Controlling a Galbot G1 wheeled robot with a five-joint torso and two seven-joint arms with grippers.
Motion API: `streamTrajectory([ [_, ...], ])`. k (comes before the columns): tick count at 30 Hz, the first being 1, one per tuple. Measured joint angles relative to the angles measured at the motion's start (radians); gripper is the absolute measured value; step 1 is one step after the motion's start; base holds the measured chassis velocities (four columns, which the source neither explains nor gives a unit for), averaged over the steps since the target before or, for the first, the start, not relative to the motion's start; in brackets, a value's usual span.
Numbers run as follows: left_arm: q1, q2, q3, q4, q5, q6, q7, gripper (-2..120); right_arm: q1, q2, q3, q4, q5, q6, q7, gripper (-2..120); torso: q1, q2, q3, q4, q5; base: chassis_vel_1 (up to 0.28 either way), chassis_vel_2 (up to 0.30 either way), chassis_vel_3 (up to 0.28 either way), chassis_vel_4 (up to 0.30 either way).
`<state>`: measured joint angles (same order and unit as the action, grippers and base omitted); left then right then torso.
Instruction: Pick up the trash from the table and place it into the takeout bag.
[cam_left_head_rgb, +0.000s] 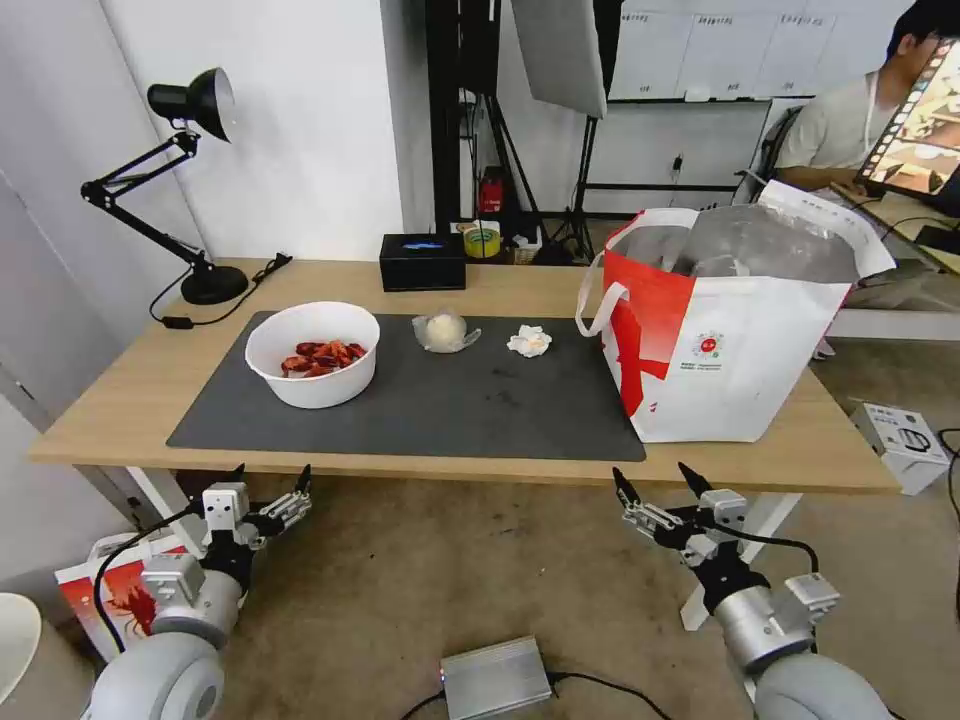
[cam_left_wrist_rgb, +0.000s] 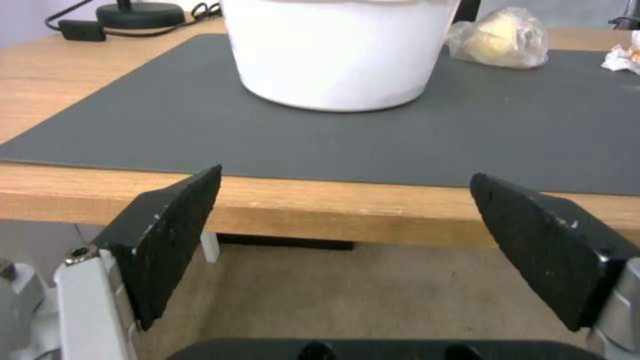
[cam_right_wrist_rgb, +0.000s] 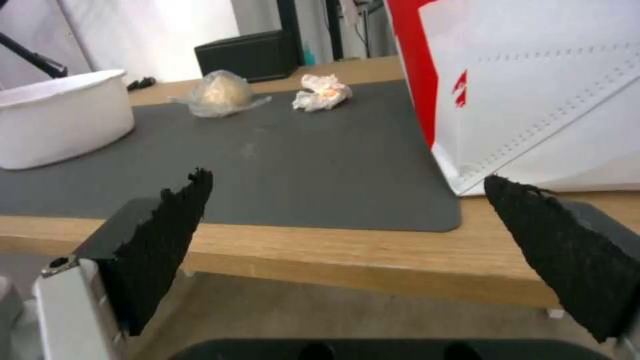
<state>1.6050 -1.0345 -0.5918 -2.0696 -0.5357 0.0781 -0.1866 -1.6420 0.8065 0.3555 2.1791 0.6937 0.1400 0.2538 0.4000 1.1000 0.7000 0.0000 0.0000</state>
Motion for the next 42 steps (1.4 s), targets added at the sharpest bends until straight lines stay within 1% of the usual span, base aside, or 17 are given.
streamTrajectory([
  [5,-0.006,0.005,0.0,0.0,-0.005,0.0,-0.001,100,0.027,-0.004,-0.014,-0.006,0.019,0.001,-0.031,100,0.0,0.0,0.0,-0.0001,0.0,0.0,0.0,0.0,0.0],
  [8,-0.011,0.009,0.0,-0.002,-0.01,0.0,-0.002,100,0.086,-0.023,-0.029,-0.001,0.098,0.005,-0.088,100,0.0,0.0,0.0,0.0,0.0,0.0,0.0,0.0,0.0],
  [9,-0.011,0.009,0.0,-0.002,-0.01,0.0,-0.002,100,0.086,-0.023,-0.029,-0.001,0.098,0.005,-0.088,100,0.0,0.0,0.0,0.0,0.0,0.0,0.0,0.0,0.0],
  [12,-0.017,0.012,0.005,-0.002,-0.011,0.0,-0.003,100,0.182,-0.045,-0.048,0.001,0.172,-0.017,-0.115,100,0.0,0.0,0.0,0.0,0.0,0.0,0.0,0.0,0.0],
  [14,-0.018,0.012,0.006,-0.002,-0.011,0.0,-0.004,100,0.217,-0.053,-0.055,-0.001,0.191,-0.029,-0.117,100,0.0,0.0,0.0,0.0,0.0,0.0,0.0,0.0,0.0],
  [18,-0.016,0.01,0.008,-0.006,-0.012,0.0,-0.005,100,0.362,-0.087,-0.098,-0.037,0.259,-0.083,-0.096,100,0.0,0.0,0.0,0.0001,0.0,0.0,0.0,0.0,0.0],
  [19,-0.016,0.01,0.008,-0.006,-0.012,0.0,-0.005,100,0.362,-0.087,-0.098,-0.037,0.259,-0.083,-0.096,100,0.0,0.0,0.0,0.0001,0.0,0.0,0.0,0.0,0.0],
  [23,-0.013,0.001,0.009,-0.016,-0.01,0.002,-0.006,100,0.539,-0.091,-0.185,-0.106,0.294,-0.138,-0.065,100,0.0,0.0,0.0,0.0001,0.0001,0.0,0.0,0.0,0.0],
  [24,-0.013,0.001,0.009,-0.016,-0.01,0.002,-0.006,100,0.539,-0.091,-0.185,-0.106,0.294,-0.138,-0.065,100,0.0,0.0,0.0,0.0001,0.0001,0.0,0.0,0.0,0.0],
  [29,-0.007,-0.006,0.008,-0.024,-0.006,0.003,-0.009,100,0.727,-0.059,-0.338,-0.169,0.307,-0.216,0.008,100,0.0,0.0,0.0,0.0001,0.0001,0.0,0.0,0.0,0.0],
  [30,-0.007,-0.006,0.008,-0.024,-0.006,0.003,-0.009,100,0.727,-0.059,-0.338,-0.169,0.307,-0.216,0.008,100,0.0,0.0,0.0,0.0001,0.0001,0.0,0.0,0.0,0.0],
  [33,0.0,-0.013,0.006,-0.027,-0.004,0.003,-0.009,100,0.819,-0.033,-0.42,-0.199,0.297,-0.276,0.118,100,0.0,0.0,0.0,0.0001,0.0001,0.0,0.0,0.0,0.0],
  [34,0.002,-0.014,0.005,-0.027,-0.002,0.003,-0.01,100,0.843,-0.026,-0.436,-0.204,0.299,-0.296,0.154,100,0.0,0.0,0.0,0.0001,0.0001,0.0,0.0,0.0,0.0],
  [35,0.002,-0.014,0.005,-0.027,-0.002,0.003,-0.01,100,0.843,-0.026,-0.436,-0.204,0.299,-0.296,0.154,100,0.0,0.0,0.0,0.0001,0.0001,0.0,0.0,0.0,0.0],
  [38,0.007,-0.02,0.004,-0.027,0.001,0.003,-0.01,100,0.932,-0.002,-0.49,-0.221,0.328,-0.363,0.253,100,0.0,0.0,0.0,-0.0001,0.0001,0.0,0.0,0.0,0.0],
  [40,0.008,-0.021,0.004,-0.027,0.002,0.003,-0.01,100,0.949,0.003,-0.5,-0.225,0.333,-0.371,0.264,100,0.0,0.0,0.0,0.0,0.0001,0.0,0.0,0.0,0.0],
  [42,0.009,-0.025,0.004,-0.027,0.004,0.003,-0.01,100,1.013,0.025,-0.54,-0.245,0.35,-0.404,0.305,100,0.0,0.0,0.0,0.0,-0.0003,0.0,0.0,0.0,0.0],
])
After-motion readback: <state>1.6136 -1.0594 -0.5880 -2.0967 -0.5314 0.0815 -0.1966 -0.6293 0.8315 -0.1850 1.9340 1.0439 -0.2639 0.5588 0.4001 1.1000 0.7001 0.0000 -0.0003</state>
